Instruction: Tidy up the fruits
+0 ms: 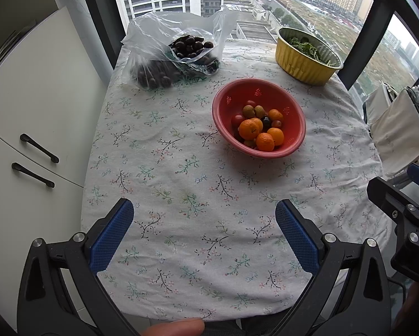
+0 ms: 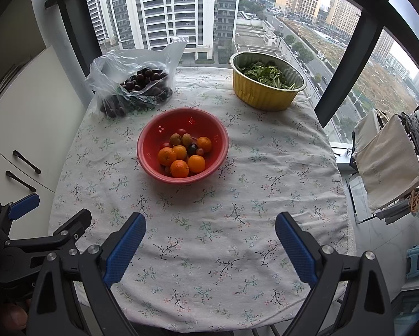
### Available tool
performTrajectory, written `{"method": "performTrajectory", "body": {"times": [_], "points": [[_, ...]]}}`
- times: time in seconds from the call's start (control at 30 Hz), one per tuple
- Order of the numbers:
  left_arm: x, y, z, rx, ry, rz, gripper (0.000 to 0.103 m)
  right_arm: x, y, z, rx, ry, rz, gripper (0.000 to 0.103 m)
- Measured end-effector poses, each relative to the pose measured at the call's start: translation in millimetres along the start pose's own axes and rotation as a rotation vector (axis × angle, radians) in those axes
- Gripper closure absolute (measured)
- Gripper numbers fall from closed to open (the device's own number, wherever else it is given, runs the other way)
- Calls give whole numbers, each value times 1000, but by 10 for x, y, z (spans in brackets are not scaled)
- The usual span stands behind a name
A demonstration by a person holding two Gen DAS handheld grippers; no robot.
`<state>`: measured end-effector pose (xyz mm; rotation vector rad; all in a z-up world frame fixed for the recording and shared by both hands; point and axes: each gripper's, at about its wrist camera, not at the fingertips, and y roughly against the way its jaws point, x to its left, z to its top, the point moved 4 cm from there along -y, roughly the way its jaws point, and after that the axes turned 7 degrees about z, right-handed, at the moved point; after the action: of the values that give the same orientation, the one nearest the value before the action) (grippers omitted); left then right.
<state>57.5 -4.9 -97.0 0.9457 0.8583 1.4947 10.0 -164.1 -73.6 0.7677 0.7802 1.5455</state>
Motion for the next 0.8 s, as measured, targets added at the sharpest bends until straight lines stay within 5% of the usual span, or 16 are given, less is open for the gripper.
{"method": "performTrajectory", "body": {"times": [0.8], "points": [[-13,-81,12,9,-8,-2,0,9,-13,11,6,2,2,7]]}}
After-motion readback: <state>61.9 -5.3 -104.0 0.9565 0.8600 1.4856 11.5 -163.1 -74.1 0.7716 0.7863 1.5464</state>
